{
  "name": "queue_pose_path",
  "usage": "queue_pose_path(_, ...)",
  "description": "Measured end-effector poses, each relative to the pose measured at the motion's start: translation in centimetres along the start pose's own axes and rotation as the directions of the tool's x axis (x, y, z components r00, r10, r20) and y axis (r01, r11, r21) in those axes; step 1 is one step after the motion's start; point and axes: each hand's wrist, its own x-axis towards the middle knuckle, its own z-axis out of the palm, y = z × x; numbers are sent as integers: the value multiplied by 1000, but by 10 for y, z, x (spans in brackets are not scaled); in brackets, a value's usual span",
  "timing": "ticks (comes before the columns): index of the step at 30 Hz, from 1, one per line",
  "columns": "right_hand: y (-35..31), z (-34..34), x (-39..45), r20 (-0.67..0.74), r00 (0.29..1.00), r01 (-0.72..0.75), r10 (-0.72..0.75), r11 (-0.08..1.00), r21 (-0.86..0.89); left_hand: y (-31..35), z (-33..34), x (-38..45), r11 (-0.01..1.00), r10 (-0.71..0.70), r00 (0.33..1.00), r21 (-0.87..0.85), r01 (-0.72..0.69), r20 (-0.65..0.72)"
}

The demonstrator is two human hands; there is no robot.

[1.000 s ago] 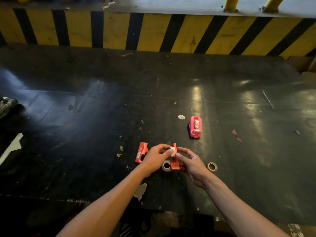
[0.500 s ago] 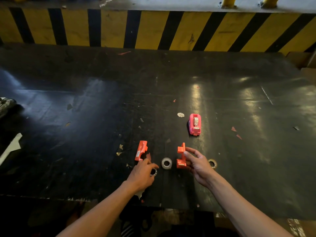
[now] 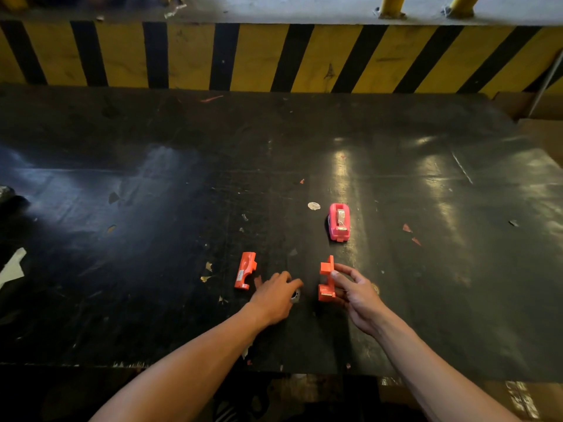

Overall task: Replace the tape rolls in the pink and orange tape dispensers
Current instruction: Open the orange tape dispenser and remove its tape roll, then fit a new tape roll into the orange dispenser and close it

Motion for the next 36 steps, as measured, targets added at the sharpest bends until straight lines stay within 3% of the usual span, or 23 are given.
queue_pose_path(3, -1, -6, -1, -23, 1000, 4, -4, 1000, 23, -2, 2, 2, 969, -73, 996, -240, 58, -56)
queue_pose_path(7, 0, -11, -3, -37, 999, 2, 0, 999, 53, 0, 0, 0, 837, -130, 979, -547, 22, -159)
queue_pose_path(10, 1, -8, -5, -33, 999, 2, 0, 998, 57, 6, -5, -4, 664, -191, 972, -747, 27, -135)
queue_pose_path(14, -1, 0, -4, -3, 1000, 5, -5, 999, 49, 9, -13, -5, 359, -303, 949, -933, 28, -88)
queue_pose_path(16, -2, 5, -4, 15, 1000, 6, -7, 999, 34, 9, -17, -4, 292, -326, 940, -957, 4, -96)
queue_pose_path(23, -7, 17, 1, 75, 997, 23, -24, 1000, 18, 6, -30, -1, 222, -403, 906, -974, -44, -133)
queue_pose_path(28, -9, 22, 5, 93, 995, 38, -40, 999, 16, 2, -39, 3, -14, -374, 927, -1000, 16, 21)
queue_pose_path(32, -10, 23, 9, 95, 994, 46, -46, 999, 7, 1, -43, 9, -247, -423, 895, -968, 37, 142)
queue_pose_path(36, -11, 22, 11, 109, 993, 54, -54, 999, 0, 5, -48, 13, -255, -425, 877, -960, 119, 222)
